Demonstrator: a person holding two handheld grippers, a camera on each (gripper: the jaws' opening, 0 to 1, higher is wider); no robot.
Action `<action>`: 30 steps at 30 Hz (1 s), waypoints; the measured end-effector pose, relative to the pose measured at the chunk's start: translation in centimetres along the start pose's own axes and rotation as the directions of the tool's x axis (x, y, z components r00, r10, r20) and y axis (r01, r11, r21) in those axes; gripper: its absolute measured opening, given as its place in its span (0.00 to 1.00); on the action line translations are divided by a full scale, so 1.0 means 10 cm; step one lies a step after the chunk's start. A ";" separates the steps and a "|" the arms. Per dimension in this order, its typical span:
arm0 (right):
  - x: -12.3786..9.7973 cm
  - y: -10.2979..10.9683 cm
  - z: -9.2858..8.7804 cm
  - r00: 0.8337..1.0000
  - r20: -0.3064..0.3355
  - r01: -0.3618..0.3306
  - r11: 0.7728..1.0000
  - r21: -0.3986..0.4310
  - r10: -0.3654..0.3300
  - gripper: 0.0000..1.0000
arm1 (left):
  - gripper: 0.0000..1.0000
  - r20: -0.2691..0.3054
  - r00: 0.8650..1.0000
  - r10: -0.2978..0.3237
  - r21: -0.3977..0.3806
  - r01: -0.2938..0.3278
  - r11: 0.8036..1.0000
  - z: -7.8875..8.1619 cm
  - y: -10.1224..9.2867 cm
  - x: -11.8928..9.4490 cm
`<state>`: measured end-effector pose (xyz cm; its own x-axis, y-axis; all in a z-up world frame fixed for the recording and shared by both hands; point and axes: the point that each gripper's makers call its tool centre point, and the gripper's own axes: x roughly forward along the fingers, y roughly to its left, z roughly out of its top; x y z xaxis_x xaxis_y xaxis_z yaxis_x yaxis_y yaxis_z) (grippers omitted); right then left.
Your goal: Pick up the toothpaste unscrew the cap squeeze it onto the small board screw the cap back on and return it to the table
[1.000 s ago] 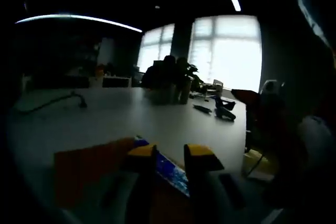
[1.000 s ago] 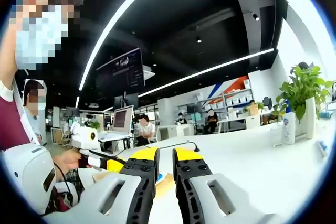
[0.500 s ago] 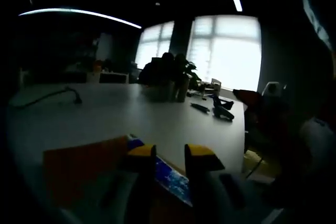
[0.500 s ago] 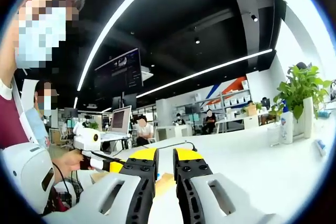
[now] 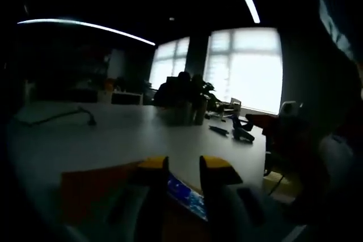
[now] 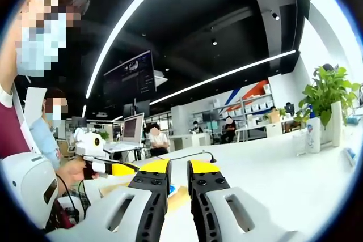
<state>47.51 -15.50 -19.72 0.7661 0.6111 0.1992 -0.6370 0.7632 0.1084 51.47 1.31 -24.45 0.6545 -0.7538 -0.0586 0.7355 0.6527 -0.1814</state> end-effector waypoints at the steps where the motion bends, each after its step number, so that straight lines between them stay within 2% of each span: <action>1: 0.00 0.00 0.00 1.000 -0.001 0.000 1.000 -0.001 0.000 0.11 | 0.23 -0.002 1.000 0.003 -0.001 -0.003 1.000 -0.01 0.01 0.00; 8: 0.02 -0.02 0.00 1.000 -0.004 0.007 1.000 -0.006 -0.007 0.11 | 0.25 -0.001 1.000 0.011 0.008 -0.011 1.000 -0.02 0.04 0.00; 15: -0.02 -0.17 0.10 0.999 0.020 0.031 0.999 -0.017 -0.031 0.12 | 0.25 0.081 0.995 0.066 0.023 -0.068 0.997 0.23 0.23 -0.28; 17: 0.01 -0.13 0.09 1.000 0.021 0.011 1.000 0.026 -0.012 0.12 | 0.25 0.131 0.988 0.085 0.061 -0.094 0.994 0.33 0.30 -0.37; 19: 0.05 -0.05 0.05 1.000 0.010 -0.028 0.998 0.057 0.028 0.13 | 0.25 0.136 0.986 0.093 0.048 -0.101 0.994 0.33 0.32 -0.43; 23: 0.09 -0.03 -0.02 1.000 -0.013 -0.027 0.998 0.051 0.028 0.13 | 0.25 0.149 0.982 0.117 0.052 -0.126 0.991 0.34 0.39 -0.50; 30: 0.04 -0.13 0.01 1.000 -0.004 0.014 0.998 0.060 -0.014 0.13 | 0.25 0.180 0.976 0.119 0.089 -0.137 0.987 0.39 0.43 -0.56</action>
<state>48.66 -16.28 -19.67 0.7751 0.6012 0.1942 -0.6302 0.7578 0.1694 51.63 8.58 -21.10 0.7582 -0.6447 0.0975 0.6517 0.7538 -0.0837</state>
